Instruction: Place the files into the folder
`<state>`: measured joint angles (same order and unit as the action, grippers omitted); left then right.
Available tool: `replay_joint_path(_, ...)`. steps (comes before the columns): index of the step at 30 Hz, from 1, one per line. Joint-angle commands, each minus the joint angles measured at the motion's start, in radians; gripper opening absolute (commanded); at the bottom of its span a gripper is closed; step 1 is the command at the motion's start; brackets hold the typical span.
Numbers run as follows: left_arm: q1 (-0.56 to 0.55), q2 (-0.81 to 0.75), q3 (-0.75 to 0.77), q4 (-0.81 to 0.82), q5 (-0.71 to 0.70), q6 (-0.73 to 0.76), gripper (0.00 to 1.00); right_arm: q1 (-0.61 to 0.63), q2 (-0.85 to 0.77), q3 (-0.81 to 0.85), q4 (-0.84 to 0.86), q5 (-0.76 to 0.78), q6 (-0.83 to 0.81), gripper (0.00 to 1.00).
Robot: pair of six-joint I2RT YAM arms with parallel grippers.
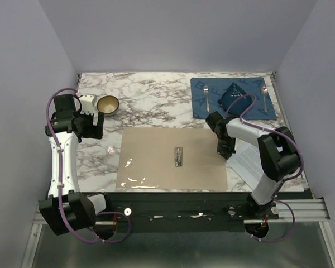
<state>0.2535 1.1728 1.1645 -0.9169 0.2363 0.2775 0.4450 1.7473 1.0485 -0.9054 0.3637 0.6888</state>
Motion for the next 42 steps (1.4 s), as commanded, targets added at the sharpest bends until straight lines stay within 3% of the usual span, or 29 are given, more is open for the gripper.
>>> replay_joint_path(1,0.006,-0.004,0.017,0.010,-0.026,0.025,0.99,-0.005,-0.009,-0.042,0.037,-0.071,0.021,0.01)
replay_joint_path(9,0.006,-0.009,0.009,0.019,-0.032,0.019,0.99,0.009,-0.117,-0.059,0.060,-0.166,0.015,0.01)
replay_joint_path(19,0.006,-0.009,0.017,0.010,-0.029,0.012,0.99,0.245,-0.152,-0.022,0.043,-0.140,-0.009,0.01)
replay_joint_path(28,0.006,-0.013,0.029,0.003,-0.032,0.014,0.99,0.480,-0.051,0.126,0.085,-0.190,-0.124,0.01)
replay_joint_path(35,0.007,-0.015,0.031,0.001,-0.040,0.023,0.99,0.526,0.004,0.176,0.106,-0.271,-0.173,0.01)
replay_joint_path(36,0.006,-0.016,0.031,0.003,-0.041,0.025,0.99,0.526,0.009,0.182,0.099,-0.285,-0.182,0.03)
replay_joint_path(39,0.006,-0.013,0.029,0.003,-0.038,0.026,0.99,0.526,-0.006,0.196,0.046,-0.191,-0.161,0.33)
replay_joint_path(42,0.006,-0.009,0.026,0.006,-0.035,0.023,0.99,0.512,-0.080,0.211,0.019,-0.086,-0.129,0.51)
